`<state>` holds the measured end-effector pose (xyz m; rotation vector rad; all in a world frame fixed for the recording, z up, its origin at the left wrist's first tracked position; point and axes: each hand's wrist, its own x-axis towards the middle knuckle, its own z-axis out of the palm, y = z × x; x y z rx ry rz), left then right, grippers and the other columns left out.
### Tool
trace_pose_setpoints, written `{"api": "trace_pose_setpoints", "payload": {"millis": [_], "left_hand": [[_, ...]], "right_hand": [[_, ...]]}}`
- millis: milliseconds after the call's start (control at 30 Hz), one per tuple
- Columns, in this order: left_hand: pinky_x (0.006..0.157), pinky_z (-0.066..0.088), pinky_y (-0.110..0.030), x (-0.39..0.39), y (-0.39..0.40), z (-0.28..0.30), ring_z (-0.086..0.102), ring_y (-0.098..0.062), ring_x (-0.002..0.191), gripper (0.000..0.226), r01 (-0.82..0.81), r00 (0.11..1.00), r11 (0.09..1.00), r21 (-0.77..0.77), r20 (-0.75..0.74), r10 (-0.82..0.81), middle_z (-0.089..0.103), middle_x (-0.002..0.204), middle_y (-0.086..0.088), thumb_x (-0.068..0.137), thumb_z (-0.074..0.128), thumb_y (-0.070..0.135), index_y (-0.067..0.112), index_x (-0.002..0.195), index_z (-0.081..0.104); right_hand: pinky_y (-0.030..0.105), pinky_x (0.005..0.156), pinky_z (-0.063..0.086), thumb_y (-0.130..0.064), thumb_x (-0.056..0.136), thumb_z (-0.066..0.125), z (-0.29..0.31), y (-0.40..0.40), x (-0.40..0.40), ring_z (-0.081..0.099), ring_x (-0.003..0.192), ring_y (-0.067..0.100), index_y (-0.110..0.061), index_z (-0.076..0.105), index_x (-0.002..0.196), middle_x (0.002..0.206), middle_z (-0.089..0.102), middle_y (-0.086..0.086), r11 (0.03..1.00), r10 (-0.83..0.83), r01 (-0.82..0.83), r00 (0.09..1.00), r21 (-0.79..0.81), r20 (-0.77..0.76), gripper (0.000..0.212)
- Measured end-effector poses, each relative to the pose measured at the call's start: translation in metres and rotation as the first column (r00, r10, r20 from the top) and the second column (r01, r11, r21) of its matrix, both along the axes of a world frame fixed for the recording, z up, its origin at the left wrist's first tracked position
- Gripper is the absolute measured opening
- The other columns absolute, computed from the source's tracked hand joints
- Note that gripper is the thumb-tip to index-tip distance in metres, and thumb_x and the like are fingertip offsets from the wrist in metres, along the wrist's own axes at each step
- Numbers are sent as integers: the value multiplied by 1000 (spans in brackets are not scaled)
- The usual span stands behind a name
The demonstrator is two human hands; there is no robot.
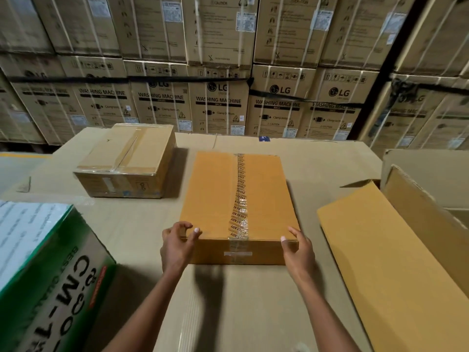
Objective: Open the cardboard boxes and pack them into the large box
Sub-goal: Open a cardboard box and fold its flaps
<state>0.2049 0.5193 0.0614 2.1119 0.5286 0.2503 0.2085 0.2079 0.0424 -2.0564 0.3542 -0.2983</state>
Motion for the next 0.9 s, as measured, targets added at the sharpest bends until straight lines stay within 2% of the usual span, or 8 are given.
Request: {"api": "trace_pose_setpoints", "payload": {"millis": [167,333,500,633,700,800,833,900], "left_hand": [[85,58,-43,-73,-6,-7,54,-4,83,23,25,999,1000,-6,38,-25,51,115,1,86,71,50,37,102,60],[92,48,-42,-148,-18,-4,54,-4,87,22,26,999,999,37,22,-27,53,110,5,88,71,49,36,104,62],[79,52,-31,-220,-30,-7,56,3,87,24,12,998,1000,9,65,-13,50,114,8,88,71,50,36,106,62],[66,44,-18,-261,-39,-7,60,1,90,24,-12,997,999,-35,80,14,50,118,11,88,71,51,39,106,61],[66,46,-20,-278,-40,-8,61,-1,90,24,-14,997,1000,-15,79,16,50,119,10,87,70,52,40,106,61],[79,59,-37,-294,-42,-12,63,-8,95,19,13,994,1000,16,108,-15,44,131,3,92,66,47,37,107,60],[89,59,-41,-296,-43,-13,62,-10,103,18,37,990,999,30,133,-41,37,142,2,94,65,44,35,109,60],[106,46,-40,-297,-47,-16,48,-15,127,26,130,977,988,85,160,-142,16,161,5,93,68,42,32,116,61]], "right_hand": [[46,103,48,-25,94,70,-3,-14,-77,56,125,28,-29,65,128,136,57,4,1000,-13,13,1000,12,2,34],[46,104,47,-29,94,69,-9,-27,-145,54,127,24,-40,63,125,136,53,-1,999,13,-15,999,46,40,33],[50,108,46,-44,95,66,-17,-41,-212,48,136,18,-47,60,130,147,48,-8,995,40,-41,999,88,20,36],[43,104,48,-44,93,67,-4,-49,-255,53,129,15,-46,59,129,135,54,-25,989,36,-46,997,144,67,37],[48,102,50,-46,93,67,0,-54,-267,57,125,20,-50,58,125,133,57,-20,983,25,-35,998,182,60,33],[50,108,44,-60,90,65,1,-61,-280,50,136,19,-54,52,134,143,48,-26,973,83,-91,996,212,45,46],[47,112,39,-63,86,64,2,-61,-284,43,142,16,-54,47,141,149,42,-29,968,121,-129,992,216,46,58],[41,116,29,-66,80,66,-1,-63,-288,30,149,8,-55,35,150,158,29,-31,958,183,-193,981,214,65,77]]}}
